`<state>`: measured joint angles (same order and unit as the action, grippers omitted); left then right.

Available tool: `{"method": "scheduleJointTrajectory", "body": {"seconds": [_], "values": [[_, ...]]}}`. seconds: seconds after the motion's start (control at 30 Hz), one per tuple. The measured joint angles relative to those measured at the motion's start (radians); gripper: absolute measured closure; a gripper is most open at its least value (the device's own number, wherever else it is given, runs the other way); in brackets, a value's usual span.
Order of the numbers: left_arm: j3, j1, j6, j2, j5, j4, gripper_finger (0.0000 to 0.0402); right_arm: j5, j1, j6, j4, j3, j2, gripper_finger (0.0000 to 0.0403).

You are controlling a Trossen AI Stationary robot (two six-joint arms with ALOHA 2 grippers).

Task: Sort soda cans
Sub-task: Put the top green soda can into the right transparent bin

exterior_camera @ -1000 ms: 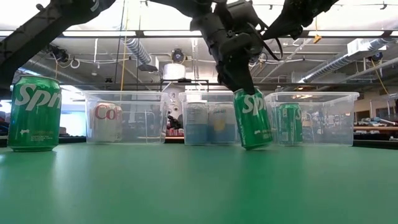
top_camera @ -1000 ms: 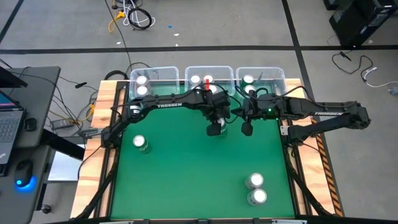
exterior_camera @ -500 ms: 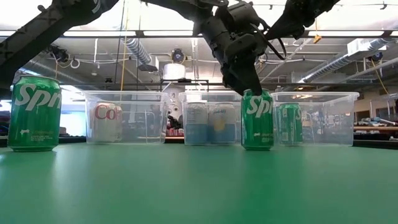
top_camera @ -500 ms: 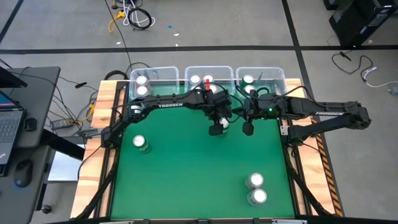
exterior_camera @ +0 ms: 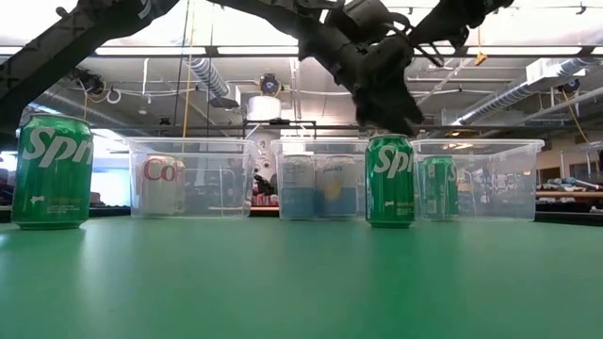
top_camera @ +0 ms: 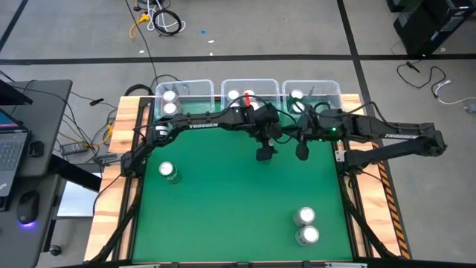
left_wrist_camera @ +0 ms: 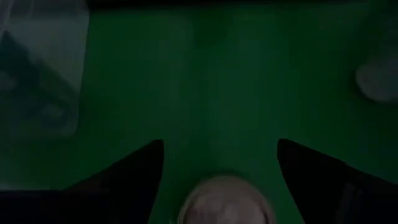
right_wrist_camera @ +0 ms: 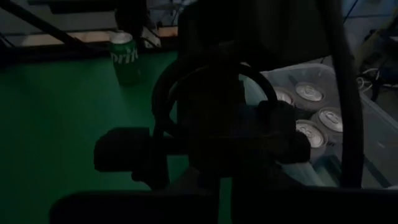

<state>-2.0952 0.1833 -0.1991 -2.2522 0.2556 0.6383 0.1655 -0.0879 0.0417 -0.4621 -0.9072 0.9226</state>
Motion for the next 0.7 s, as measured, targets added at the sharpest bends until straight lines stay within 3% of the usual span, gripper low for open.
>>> {"method": "scheduleJointTrajectory", "body": {"seconds": [0.17,0.57,0.7], "values": [[0.053,-0.001,0.052,0.009,0.076,-0.187,0.0088,-0.007,0.000,0.000,0.010,0.001,-0.041,0.0370],[0.060,0.000,0.059,0.019,0.175,-0.276,0.0088,-0.007,0.000,0.000,0.021,0.000,-0.061,0.0361],[0.091,0.001,0.094,0.019,0.184,-0.445,0.0088,-0.001,0.000,0.000,0.041,-0.002,-0.073,0.0354]]}}
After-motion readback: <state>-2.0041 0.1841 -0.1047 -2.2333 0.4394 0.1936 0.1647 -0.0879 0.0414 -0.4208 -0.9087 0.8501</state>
